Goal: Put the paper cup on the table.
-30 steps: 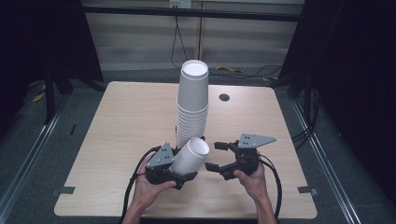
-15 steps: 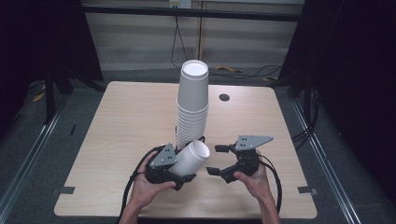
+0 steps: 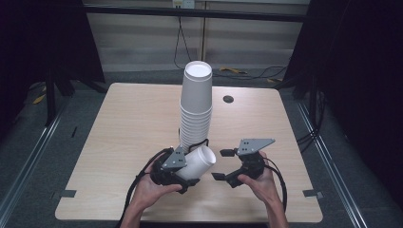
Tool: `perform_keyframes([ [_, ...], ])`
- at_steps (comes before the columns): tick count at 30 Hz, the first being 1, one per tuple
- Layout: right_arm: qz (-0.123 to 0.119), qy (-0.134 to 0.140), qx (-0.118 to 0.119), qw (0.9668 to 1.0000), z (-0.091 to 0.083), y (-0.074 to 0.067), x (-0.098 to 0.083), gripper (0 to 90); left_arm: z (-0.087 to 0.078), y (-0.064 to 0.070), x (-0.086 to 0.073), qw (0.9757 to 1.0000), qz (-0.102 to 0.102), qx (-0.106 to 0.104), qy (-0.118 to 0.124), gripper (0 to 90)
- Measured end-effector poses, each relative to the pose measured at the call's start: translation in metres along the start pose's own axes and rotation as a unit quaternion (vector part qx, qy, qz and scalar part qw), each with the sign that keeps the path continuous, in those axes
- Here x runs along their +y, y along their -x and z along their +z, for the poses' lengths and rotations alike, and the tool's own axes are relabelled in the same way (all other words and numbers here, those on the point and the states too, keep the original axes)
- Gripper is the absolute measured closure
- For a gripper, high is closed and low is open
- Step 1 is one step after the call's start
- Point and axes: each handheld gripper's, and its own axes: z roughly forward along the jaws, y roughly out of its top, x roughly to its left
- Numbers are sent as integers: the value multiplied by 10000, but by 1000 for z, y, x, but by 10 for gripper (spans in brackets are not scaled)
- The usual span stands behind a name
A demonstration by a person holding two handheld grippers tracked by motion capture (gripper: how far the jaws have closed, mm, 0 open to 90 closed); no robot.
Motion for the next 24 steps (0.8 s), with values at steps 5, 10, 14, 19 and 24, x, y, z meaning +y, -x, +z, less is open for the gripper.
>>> perform_keyframes([
  [5, -256, -333, 41, 9991, 4, -2, 0, 139, 7, 3, 11, 9993, 252, -133, -255, 150],
  [10, -332, -596, 25, 9977, 8, -2, 0, 140, 15, 7, 19, 9963, 549, -137, -642, 149],
  [14, -324, -909, 174, 9952, 12, -1, -1, 146, 16, 6, 21, 9950, 624, -231, -740, 149],
  [19, -403, -1200, 248, 9916, 18, 0, 0, 191, 18, 8, 23, 9917, 793, -270, -978, 149],
  [24, -538, -1535, 326, 9862, 23, -2, 6, 221, 19, 10, 22, 9904, 846, -320, -1045, 149],
])
